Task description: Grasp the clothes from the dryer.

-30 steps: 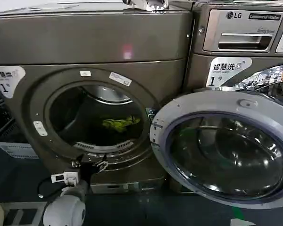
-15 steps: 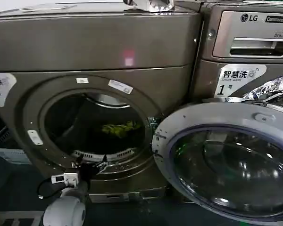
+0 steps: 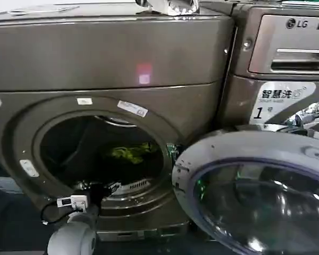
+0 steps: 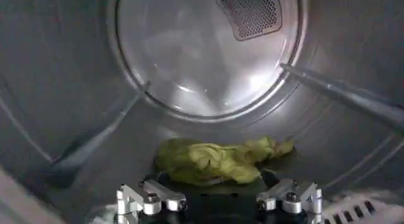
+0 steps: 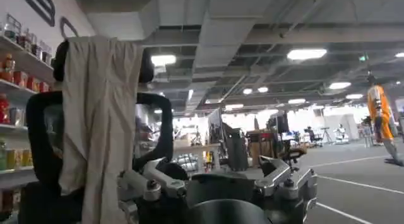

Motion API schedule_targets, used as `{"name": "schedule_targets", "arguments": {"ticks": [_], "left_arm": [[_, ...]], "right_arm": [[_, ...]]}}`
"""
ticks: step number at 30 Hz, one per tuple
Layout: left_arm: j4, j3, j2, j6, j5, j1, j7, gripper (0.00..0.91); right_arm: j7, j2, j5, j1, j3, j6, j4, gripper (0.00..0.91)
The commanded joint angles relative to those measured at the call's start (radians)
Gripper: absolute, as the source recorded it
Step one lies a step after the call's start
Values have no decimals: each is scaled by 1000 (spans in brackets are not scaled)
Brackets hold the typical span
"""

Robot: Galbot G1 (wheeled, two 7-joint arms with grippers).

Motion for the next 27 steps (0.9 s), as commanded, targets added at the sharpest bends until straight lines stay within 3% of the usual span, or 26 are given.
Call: {"name": "schedule_targets", "arguments": {"ticks": [1, 14, 27], "left_arm": [[3, -2, 3, 49, 1, -1, -4, 907], [44, -13, -7, 49, -7, -44, -41, 907], [328, -28, -22, 17, 72, -263, -16, 907]], "right_arm": [[7, 2, -1, 2, -6, 9, -1, 907], [4, 10, -24, 16, -29, 23, 17, 907], [2, 8, -46, 40, -73, 41, 36, 907]]}}
